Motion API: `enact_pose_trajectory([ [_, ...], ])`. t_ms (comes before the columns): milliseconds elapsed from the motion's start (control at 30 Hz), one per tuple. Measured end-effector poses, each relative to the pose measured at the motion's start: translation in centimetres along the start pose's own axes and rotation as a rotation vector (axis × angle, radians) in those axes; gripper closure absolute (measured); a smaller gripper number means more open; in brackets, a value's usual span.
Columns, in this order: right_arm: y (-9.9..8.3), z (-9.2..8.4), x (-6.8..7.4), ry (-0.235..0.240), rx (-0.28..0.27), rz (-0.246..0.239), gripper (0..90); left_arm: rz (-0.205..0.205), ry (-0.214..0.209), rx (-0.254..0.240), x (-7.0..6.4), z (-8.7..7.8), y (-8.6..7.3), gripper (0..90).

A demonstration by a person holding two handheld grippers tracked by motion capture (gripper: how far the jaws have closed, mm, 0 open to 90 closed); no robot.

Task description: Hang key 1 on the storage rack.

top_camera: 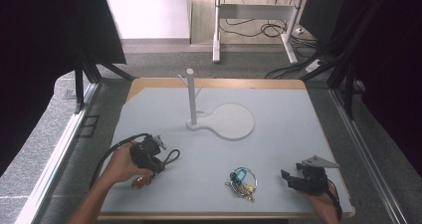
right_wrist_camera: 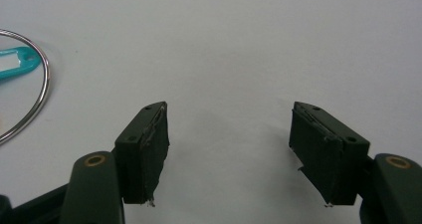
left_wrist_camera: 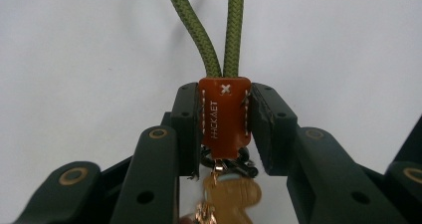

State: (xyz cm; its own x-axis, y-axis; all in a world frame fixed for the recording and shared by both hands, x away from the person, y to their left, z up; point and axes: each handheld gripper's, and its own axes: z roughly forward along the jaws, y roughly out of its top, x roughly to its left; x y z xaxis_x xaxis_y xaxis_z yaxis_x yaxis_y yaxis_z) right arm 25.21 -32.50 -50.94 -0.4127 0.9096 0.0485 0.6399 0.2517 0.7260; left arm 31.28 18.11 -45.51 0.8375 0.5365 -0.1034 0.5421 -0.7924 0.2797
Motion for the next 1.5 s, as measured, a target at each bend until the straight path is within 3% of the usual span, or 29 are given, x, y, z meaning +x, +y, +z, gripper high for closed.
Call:
enact_pose_trajectory([
  [633, -0.1, -0.1, -0.4, -0.008, -0.004, 0.016, 31.8, -0.025, 0.03, -0.057, 0.6, -3.2, 0.5, 66.6],
  [1033, -0.1, 0.0, -0.4, -0.003, -0.002, 0.012, 31.8, -0.057, 0.033, -0.074, 2.7, -6.0, 1.8, 66.6],
  [1200, -0.1, 0.0, -0.4, -0.004, -0.003, 0.016, 31.8, -0.079, 0.06, -0.084, 3.8, -7.7, 2.9, 66.6],
  [1333, -0.1, -0.1, -0.5, -0.004, -0.004, 0.02, 31.9, -0.096, 0.047, -0.102, 4.6, -8.6, 3.4, 66.6],
  [1500, -0.1, -0.1, -0.4, -0.001, -0.005, 0.016, 31.9, -0.09, 0.054, -0.1, 4.9, -9.3, 4.3, 66.6],
])
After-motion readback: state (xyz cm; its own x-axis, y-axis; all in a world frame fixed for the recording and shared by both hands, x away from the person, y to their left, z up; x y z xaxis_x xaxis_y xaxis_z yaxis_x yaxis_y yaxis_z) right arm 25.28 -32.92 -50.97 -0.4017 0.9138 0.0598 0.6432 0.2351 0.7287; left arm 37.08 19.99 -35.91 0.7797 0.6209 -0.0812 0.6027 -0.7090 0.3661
